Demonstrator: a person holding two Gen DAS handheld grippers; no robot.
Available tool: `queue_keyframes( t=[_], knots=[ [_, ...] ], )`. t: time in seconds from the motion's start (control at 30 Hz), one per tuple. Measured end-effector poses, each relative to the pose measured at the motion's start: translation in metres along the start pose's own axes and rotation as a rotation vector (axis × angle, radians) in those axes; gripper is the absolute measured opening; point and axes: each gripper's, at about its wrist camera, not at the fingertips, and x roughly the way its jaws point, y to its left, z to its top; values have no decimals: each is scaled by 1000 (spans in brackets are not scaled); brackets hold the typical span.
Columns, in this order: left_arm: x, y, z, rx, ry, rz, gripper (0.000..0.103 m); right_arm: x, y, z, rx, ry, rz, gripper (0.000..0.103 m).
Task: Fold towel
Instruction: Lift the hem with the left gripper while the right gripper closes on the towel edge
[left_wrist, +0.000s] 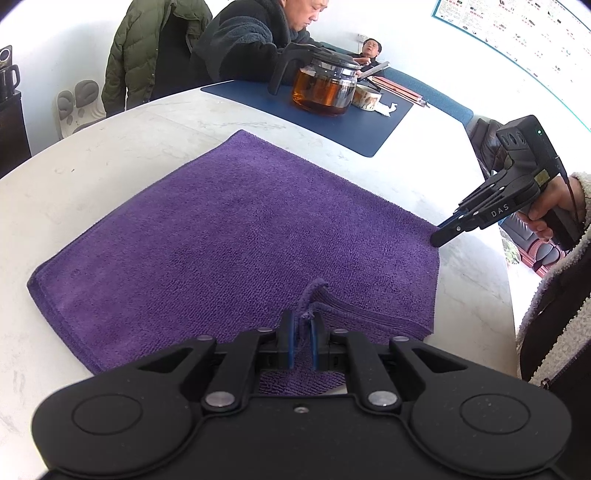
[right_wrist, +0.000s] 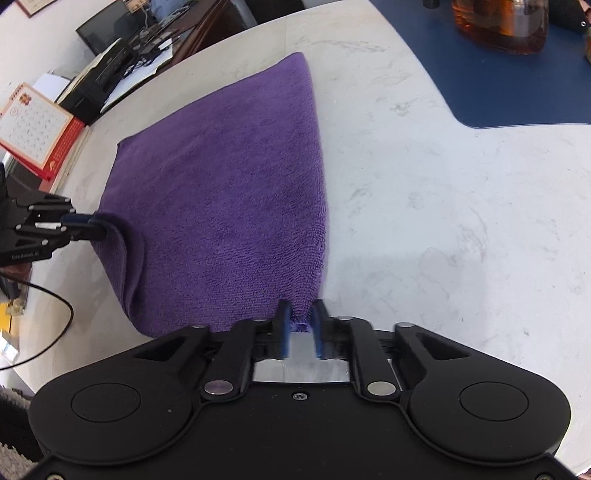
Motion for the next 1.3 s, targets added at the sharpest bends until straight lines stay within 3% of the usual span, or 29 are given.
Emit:
queue_keyframes(
  t=[0.13,0.4,0.73,1.3],
  knots=[
    [-2,2,-4,-32,-16,-8,7,-4,-1,7,3,0,9,5],
    [-14,7,-13,-145,-110,-3,6,-18,-11,13,105,-46,123,5],
    [-34,11,-11,-190,-187,35,5,-23,-13,34,141,-89,216,5],
    [-78,43,-11,-347,-385,151,5,-16,-14,116,108,-142,312,5]
  ],
)
